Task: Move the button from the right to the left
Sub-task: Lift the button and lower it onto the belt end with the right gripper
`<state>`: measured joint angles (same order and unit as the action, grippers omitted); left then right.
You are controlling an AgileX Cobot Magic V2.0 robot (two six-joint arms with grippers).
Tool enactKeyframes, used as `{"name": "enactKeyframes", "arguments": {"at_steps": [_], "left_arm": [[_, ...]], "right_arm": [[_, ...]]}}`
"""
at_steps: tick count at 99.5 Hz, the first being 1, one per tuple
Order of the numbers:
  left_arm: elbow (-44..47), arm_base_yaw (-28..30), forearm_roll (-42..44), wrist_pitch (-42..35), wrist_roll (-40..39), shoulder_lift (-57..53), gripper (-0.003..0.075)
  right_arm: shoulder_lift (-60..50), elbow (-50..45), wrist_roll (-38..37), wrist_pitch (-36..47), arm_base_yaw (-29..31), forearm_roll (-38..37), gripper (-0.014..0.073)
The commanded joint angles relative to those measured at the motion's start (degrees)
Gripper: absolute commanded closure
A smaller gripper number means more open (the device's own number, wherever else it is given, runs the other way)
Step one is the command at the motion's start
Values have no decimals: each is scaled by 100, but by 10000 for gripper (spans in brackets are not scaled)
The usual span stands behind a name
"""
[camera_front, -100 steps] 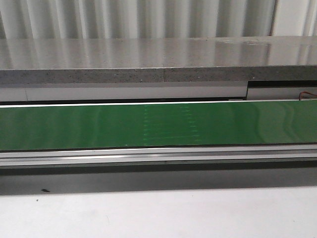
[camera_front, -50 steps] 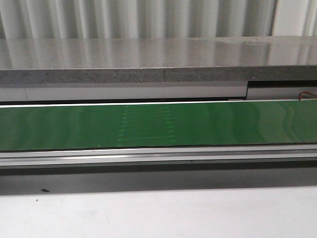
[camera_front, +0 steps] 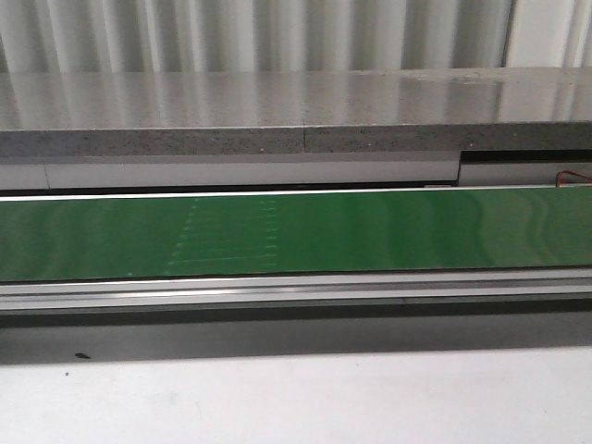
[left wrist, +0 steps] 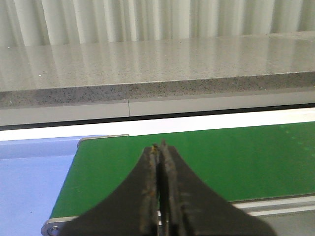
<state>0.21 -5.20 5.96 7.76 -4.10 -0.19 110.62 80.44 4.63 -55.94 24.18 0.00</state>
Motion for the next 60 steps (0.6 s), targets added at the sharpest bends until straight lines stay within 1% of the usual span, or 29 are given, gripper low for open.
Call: {"name": "enactKeyframes", "arguments": {"at_steps": [1,18,42,60], "left_arm": [[223,-2,-41,-451,4,-187,741],[223,-2,-41,-451,4,-187,741],[223,-2,-41,-451,4,-187,741],[223,-2,-41,-451,4,-187,741]], "right_arm": [[-674,193,57,-137,-52,0,365],[-1274,193,52,-328,-337,152,365],[-1632,181,-76,-754,-1050,528,365],[-1598,-113,-560,-635,-1521,585,365]]}}
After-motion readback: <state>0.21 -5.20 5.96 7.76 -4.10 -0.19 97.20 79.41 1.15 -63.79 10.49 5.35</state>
